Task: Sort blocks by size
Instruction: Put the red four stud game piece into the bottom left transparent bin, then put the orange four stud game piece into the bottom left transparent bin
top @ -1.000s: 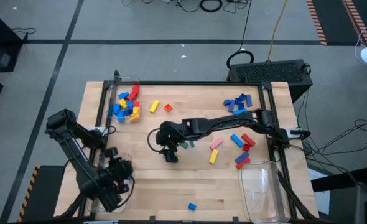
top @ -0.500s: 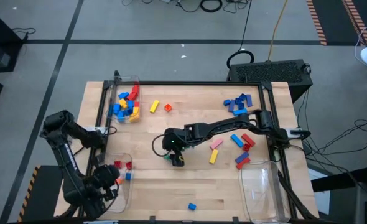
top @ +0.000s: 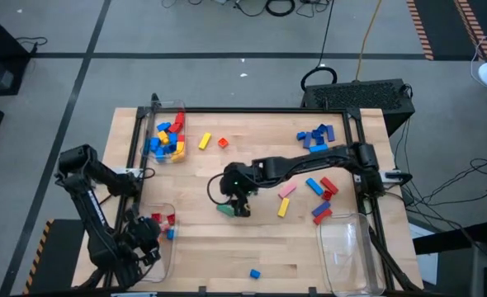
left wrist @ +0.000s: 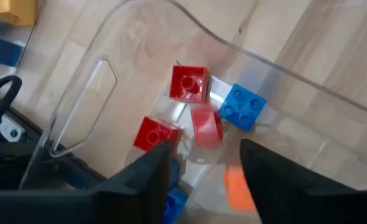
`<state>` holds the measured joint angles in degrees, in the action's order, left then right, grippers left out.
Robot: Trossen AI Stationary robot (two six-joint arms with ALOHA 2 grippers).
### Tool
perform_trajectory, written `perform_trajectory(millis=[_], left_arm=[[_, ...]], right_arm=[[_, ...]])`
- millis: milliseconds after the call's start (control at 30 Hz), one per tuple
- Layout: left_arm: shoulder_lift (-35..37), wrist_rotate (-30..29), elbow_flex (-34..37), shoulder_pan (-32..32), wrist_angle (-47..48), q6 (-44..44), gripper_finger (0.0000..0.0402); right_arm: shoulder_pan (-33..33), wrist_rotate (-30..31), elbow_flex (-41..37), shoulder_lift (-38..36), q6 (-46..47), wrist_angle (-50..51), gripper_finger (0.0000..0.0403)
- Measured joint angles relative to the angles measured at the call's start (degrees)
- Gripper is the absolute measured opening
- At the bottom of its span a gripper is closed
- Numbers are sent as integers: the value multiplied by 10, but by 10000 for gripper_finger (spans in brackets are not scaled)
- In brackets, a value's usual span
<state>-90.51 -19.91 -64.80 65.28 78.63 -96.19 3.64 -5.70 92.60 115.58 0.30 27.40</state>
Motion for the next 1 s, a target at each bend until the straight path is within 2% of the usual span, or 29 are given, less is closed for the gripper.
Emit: perform_trajectory(millis=[100,200,333,500,667,767,900,1000], left_arm=[[2,0,11,-1,10,-12,236],[3,-1,21,-6,51,-46,249],[7,-73,21,-14,60,-55,250],[47,-143,21,-30,47,-40,250],[95,-222,21,-48,38,-11,250],[116,-259,21,-72,31,25,250],[130,-288,21,-122,26,85,250],[135,-300,26,-170,14,138,250]], right_arm=[[-4,24,0,-29,-11,48,235],[-11,31,0,-56,-13,84,235],[-14,47,-16,-98,-15,106,235],[-25,88,-106,-183,-4,91,235],[-58,104,-243,-284,24,-19,235],[-83,103,-327,-320,33,-126,235],[-119,102,-413,-308,78,-308,235],[-154,86,-401,-259,101,-313,235]])
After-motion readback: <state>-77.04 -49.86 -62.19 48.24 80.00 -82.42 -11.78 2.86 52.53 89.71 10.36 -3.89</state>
